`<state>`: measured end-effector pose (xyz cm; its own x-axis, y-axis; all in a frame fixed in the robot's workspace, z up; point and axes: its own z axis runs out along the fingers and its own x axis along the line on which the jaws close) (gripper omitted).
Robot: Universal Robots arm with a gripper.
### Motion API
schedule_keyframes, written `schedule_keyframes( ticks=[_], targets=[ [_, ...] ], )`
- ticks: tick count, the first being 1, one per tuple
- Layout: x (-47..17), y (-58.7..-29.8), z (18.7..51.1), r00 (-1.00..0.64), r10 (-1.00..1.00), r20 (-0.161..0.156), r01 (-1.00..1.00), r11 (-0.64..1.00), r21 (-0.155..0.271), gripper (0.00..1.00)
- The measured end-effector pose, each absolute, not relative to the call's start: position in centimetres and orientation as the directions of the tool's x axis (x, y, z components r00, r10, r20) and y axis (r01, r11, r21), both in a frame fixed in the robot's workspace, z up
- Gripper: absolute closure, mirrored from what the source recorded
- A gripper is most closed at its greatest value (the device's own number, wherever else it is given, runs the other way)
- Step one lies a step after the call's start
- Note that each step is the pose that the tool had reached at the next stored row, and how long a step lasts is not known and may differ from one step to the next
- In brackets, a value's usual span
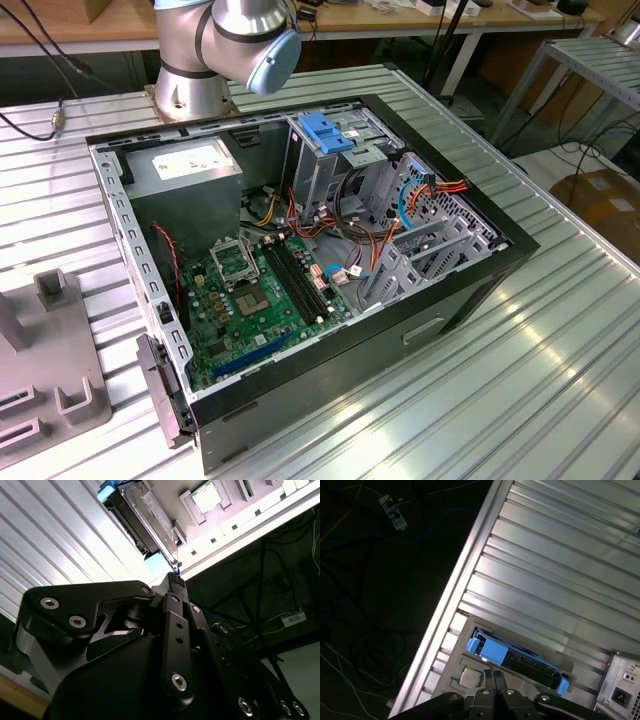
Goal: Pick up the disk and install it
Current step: 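Pick up the disk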
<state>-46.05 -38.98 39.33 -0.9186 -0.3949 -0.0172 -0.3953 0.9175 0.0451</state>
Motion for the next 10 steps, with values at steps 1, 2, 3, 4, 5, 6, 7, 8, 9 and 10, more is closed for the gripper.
schedule_keyframes(
  ticks=[1,2,3,4,5,6,7,8,9,10],
  targets=[
    [-46.05,-38.98,39.33,-0.916,-0.402,-0.017,-0.402,0.915,0.045,0.9],
    [-46.05,-38.98,39.33,-0.913,-0.408,-0.017,-0.408,0.912,0.045,0.9],
    [-46.05,-38.98,39.33,-0.91,-0.414,-0.017,-0.414,0.909,0.045,0.9],
    [-46.05,-38.99,39.33,-0.909,-0.417,-0.017,-0.417,0.908,0.045,0.9],
    [-46.05,-38.98,39.33,-0.907,-0.421,-0.017,-0.422,0.906,0.045,0.9],
    [-46.05,-38.98,39.33,-0.905,-0.426,-0.017,-0.426,0.904,0.045,0.9],
    [-46.05,-38.98,39.33,-0.903,-0.429,-0.017,-0.43,0.902,0.045,0.9],
    [-46.05,-38.99,39.33,-0.901,-0.433,-0.017,-0.433,0.9,0.045,0.9],
    [-46.05,-38.99,39.33,-0.899,-0.437,-0.017,-0.437,0.898,0.045,0.9],
    [-46.05,-38.99,39.33,-0.896,-0.443,-0.017,-0.444,0.895,0.045,0.9]
  ],
)
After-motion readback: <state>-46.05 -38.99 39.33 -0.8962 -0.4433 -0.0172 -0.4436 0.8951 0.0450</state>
